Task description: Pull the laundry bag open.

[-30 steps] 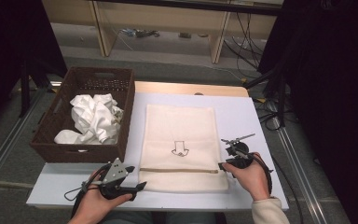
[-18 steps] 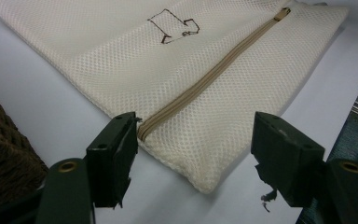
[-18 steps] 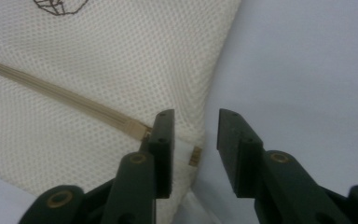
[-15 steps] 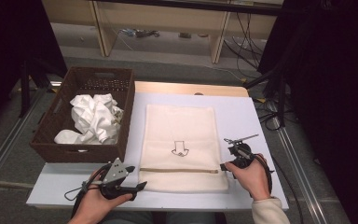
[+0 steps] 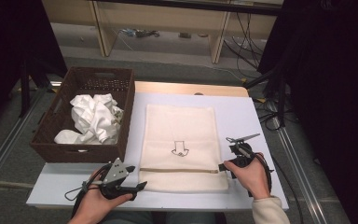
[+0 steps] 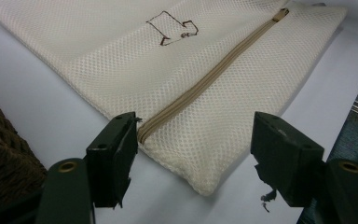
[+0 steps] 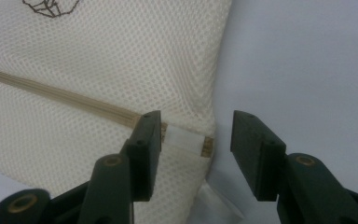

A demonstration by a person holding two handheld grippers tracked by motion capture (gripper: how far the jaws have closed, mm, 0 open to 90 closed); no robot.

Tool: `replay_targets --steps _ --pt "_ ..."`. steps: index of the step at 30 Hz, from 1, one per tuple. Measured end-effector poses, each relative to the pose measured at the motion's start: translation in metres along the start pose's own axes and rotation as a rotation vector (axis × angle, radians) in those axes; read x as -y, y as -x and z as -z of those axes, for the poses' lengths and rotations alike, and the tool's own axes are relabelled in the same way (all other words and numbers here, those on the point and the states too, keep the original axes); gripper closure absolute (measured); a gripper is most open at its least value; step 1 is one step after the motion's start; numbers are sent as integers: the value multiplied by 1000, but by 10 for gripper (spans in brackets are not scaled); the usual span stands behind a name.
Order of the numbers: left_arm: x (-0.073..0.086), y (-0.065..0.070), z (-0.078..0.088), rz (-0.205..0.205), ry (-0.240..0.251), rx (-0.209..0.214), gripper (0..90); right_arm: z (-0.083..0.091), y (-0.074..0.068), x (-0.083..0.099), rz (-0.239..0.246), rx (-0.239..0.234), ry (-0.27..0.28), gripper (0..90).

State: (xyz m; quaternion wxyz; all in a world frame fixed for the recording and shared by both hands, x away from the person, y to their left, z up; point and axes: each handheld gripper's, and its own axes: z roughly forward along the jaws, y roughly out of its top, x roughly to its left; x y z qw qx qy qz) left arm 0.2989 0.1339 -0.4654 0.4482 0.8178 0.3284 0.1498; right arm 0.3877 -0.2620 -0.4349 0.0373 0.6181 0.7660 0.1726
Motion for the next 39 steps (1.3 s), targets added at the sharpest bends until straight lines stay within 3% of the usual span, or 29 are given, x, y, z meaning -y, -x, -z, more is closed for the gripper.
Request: replay_targets --steps 5,6,7,8,9,11,14,18,19,21,22,26,30,33,35,37,39 --pt "0 1 -1 3 9 3 316 -10 2 0 52 2 -1 554" --pt "-1 -1 0 -15 3 3 316 -12 1 0 40 25 -21 557" --pt "0 0 -1 3 4 0 316 -13 2 -1 70 16 -10 567" --pt "-1 -1 -1 -17 4 3 316 -14 1 -1 48 19 -26 578" --pt "0 1 -2 6 8 5 316 -17 0 -2 68 27 -29 607" --pt "0 1 -2 7 14 4 316 -18 -1 -2 64 19 -47 621" --pt "0 1 -2 9 13 8 315 -22 -1 -3 97 21 -50 631" --pt "0 1 -3 15 11 10 317 -23 -3 -4 48 26 -78 646" --pt "0 0 -2 -6 -9 1 317 -23 -2 -5 61 19 -80 652" --pt "0 1 -3 0 7 10 319 -24 -5 -6 51 25 -84 686" --pt "-1 0 -3 -9 6 17 319 -25 -2 -7 100 12 -75 701" --pt "-1 0 -3 -20 -3 3 318 -25 -5 -10 73 15 -108 796" --pt "-1 2 -4 6 15 7 318 -25 -8 -12 101 36 -122 828" --pt "-1 1 -4 -19 0 15 318 -25 -10 -13 117 41 -125 838" --pt "-1 2 -5 3 1 15 318 -24 -9 -13 137 39 -117 843" --pt "-1 1 -4 -11 -8 16 318 -20 -12 -14 120 46 -121 846" --pt "-2 2 -5 -8 13 10 319 -13 -15 -15 117 49 -119 848"
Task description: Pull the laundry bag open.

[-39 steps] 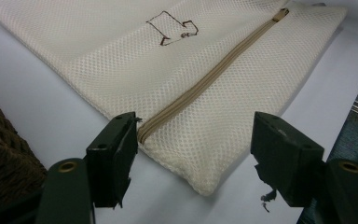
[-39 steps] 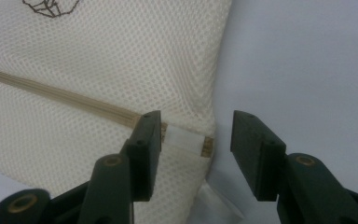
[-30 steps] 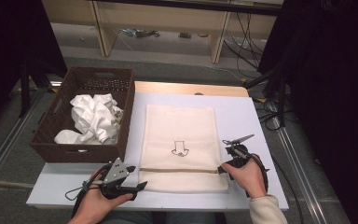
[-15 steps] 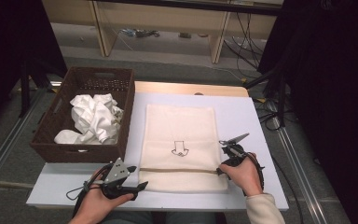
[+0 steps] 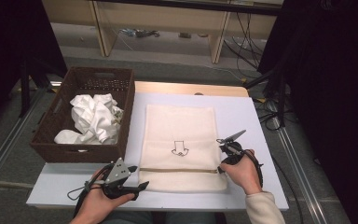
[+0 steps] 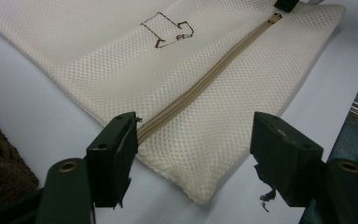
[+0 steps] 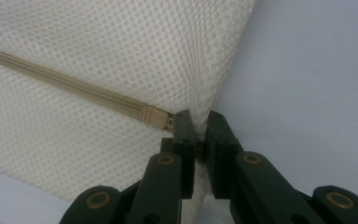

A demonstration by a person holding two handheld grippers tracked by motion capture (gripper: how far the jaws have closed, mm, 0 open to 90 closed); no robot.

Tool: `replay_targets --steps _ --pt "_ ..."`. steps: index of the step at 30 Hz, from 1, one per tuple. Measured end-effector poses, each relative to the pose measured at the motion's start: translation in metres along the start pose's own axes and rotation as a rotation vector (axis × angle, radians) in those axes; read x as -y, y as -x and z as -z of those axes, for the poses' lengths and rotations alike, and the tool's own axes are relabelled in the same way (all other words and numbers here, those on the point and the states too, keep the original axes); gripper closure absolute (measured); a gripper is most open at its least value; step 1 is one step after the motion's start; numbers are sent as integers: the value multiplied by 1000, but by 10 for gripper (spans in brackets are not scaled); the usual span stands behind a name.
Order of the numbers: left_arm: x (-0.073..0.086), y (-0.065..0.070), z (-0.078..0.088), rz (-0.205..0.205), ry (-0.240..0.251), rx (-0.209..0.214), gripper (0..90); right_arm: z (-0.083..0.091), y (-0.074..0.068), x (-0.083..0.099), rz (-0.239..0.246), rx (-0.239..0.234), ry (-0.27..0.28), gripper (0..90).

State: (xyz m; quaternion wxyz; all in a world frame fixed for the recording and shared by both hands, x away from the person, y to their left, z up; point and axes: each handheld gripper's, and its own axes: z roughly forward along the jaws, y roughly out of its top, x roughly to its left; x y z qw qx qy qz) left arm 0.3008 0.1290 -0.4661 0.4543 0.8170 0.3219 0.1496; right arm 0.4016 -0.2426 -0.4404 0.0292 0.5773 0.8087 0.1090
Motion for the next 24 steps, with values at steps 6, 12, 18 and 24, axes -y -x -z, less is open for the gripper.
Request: replay_targets --steps 6,12,18,24 --pt "-8 2 -1 -4 61 28 306 21 -6 -2 39 19 57 848" --pt "-21 11 1 -16 104 90 237 37 -14 -4 33 17 82 848" --pt "-32 15 -2 -39 120 112 224 48 -18 -6 39 18 104 848" --pt "-50 20 -9 -66 133 125 224 58 -22 -8 65 11 127 847"
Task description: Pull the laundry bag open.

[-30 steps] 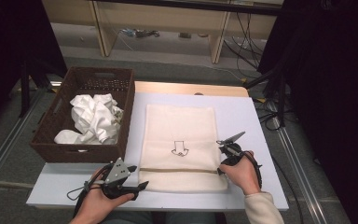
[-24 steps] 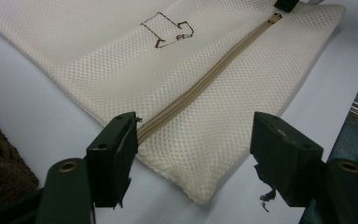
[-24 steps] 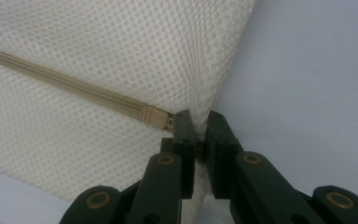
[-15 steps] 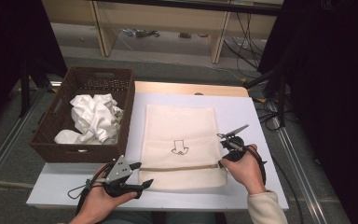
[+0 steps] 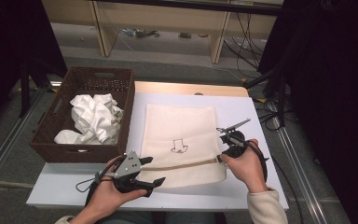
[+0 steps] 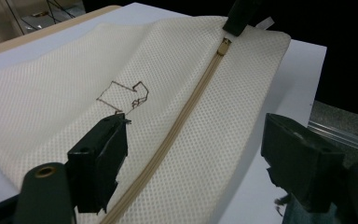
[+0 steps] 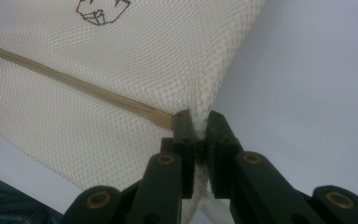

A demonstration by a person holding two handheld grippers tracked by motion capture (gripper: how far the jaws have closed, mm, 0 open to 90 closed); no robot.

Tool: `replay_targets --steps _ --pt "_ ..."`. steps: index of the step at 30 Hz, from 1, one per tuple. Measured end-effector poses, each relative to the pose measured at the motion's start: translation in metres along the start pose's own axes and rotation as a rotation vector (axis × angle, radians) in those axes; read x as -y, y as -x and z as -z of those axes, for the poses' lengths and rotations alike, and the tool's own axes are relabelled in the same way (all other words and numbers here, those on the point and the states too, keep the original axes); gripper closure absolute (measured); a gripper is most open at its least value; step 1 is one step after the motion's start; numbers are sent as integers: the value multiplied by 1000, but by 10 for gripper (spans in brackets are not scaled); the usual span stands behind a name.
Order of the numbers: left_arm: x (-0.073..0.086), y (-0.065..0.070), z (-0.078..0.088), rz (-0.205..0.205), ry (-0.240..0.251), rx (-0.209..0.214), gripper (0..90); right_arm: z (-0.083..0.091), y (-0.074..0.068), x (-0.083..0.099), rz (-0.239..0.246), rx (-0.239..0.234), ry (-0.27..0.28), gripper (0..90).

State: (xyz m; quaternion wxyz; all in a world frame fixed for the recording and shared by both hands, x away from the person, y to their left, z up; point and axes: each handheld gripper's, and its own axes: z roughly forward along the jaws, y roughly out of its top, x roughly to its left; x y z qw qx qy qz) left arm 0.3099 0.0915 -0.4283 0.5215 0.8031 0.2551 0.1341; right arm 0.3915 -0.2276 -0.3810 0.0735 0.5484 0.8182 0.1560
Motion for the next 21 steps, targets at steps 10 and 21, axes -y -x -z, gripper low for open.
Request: replay_targets --steps 10,21 --pt "-20 2 -23 -83 -40 35 190 7 -9 -1 -47 -28 3 848" --pt "-36 9 -67 -125 -71 121 285 9 -13 -1 -38 1 -3 848"
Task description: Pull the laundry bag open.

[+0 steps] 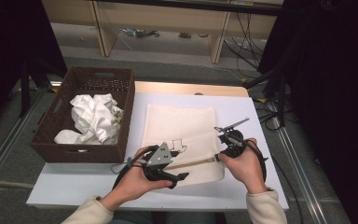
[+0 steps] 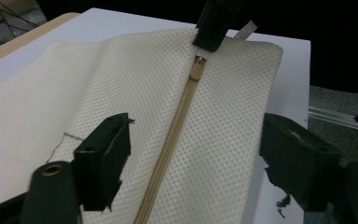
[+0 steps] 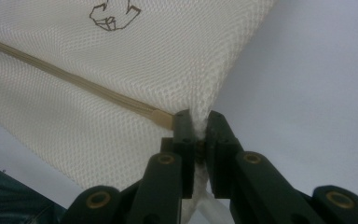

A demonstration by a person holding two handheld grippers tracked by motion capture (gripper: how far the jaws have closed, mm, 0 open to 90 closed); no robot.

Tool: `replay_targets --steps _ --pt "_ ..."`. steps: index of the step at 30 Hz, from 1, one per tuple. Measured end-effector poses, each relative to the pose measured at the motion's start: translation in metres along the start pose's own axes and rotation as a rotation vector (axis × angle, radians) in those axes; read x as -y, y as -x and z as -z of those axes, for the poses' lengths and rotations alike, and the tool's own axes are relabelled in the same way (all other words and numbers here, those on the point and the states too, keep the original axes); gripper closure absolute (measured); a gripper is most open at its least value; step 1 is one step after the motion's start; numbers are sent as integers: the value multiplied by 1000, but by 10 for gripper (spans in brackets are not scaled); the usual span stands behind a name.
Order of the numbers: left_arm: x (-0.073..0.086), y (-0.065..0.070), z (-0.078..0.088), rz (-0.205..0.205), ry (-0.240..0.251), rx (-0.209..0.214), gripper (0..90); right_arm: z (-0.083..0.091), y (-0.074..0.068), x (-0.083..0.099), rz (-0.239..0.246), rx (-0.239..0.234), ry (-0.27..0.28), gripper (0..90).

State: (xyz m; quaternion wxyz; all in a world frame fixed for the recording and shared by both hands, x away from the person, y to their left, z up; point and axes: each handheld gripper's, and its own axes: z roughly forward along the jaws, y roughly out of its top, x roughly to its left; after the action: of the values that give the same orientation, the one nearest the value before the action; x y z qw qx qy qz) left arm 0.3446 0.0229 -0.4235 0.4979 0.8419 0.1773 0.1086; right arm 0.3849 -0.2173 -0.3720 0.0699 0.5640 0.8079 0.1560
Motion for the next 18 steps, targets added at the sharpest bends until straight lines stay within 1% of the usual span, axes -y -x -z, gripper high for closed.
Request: replay_targets --steps 1,2,3,4,5,7,8,9,10,11,12,13,14,15,16,17,18 --pt "-2 0 -4 -13 -7 3 306 0 -1 0 -2 -4 -4 847" --pt "-4 1 -9 -22 -11 11 315 0 1 0 16 -3 16 847" --pt "-6 1 -12 -30 -15 6 322 1 3 1 35 -33 17 848" --pt "-7 1 -16 -31 -20 19 327 1 2 1 23 -32 15 847" --pt "-8 2 -19 -27 -30 33 337 1 3 1 36 -36 18 847" --pt "-10 3 -26 -19 -27 38 347 1 1 1 21 -33 10 847" --pt "-11 2 -28 -33 -41 42 354 0 1 1 27 -15 11 847" --pt "-12 2 -31 -41 -37 38 372 -1 2 1 50 -9 16 847" --pt "-13 1 -34 -58 -43 40 372 -1 2 1 50 -9 16 847" --pt "-13 2 -37 -62 -34 30 386 -1 1 1 49 -9 15 847" --pt "-14 1 -39 -76 -48 34 386 -1 1 1 49 -9 15 847" --pt "-15 2 -42 -72 -36 28 397 0 1 1 63 -30 19 847" --pt "-17 1 -47 -89 -43 29 407 1 1 1 58 -33 18 847" --pt "-17 1 -47 -89 -43 29 411 1 1 1 58 -33 18 847" --pt "-17 1 -49 -86 -32 21 411 0 1 1 66 -20 22 847" --pt "-18 0 -51 -90 -37 16 416 0 0 1 47 -6 20 847" --pt "-18 -1 -53 -96 -28 10 424 0 -1 1 47 -4 18 847"
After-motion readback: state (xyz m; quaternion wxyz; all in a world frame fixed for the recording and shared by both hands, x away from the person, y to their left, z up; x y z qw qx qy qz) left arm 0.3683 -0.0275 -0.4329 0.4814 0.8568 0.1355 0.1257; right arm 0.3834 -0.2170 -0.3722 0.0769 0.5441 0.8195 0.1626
